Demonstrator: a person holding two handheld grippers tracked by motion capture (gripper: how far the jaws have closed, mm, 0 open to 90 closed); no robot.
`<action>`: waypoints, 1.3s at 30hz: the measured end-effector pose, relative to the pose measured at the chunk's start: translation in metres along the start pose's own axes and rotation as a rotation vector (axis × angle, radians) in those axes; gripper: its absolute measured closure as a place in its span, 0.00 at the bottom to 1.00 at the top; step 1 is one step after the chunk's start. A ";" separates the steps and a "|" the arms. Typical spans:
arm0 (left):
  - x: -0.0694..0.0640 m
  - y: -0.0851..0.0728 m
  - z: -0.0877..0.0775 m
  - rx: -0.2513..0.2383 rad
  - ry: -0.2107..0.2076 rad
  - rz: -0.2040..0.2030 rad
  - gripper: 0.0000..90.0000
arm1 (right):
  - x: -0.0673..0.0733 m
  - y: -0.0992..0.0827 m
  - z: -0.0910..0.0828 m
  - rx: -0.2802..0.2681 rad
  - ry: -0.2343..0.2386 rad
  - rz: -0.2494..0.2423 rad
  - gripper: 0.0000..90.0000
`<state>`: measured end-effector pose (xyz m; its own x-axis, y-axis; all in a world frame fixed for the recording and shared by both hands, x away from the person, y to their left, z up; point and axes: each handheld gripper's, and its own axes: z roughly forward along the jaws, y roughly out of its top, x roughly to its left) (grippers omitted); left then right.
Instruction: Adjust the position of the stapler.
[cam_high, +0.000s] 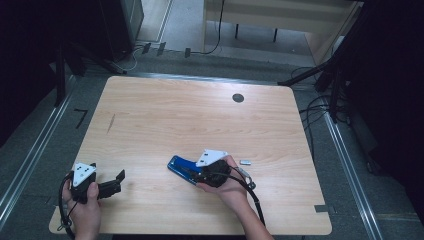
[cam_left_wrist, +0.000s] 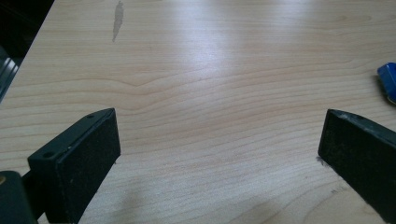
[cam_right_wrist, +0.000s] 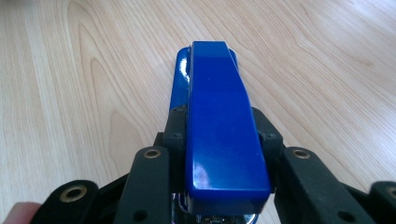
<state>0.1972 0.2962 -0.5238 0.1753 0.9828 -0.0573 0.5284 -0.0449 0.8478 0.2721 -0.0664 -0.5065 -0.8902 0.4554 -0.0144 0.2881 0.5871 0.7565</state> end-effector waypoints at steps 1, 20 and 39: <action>0.000 0.000 0.000 0.000 0.000 0.000 0.00 | -0.001 -0.002 -0.002 0.000 0.000 0.001 0.75; 0.000 0.000 0.000 -0.005 0.005 -0.003 0.00 | -0.007 -0.042 -0.033 -0.012 -0.030 0.039 0.75; -0.006 0.000 -0.001 0.011 0.048 0.036 0.00 | 0.001 -0.092 -0.075 -0.160 -0.067 0.228 0.46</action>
<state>0.1959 0.2903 -0.5227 0.1546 0.9880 -0.0013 0.5314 -0.0820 0.8432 0.2180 -0.1701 -0.5267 -0.7819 0.6101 0.1282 0.4139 0.3543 0.8385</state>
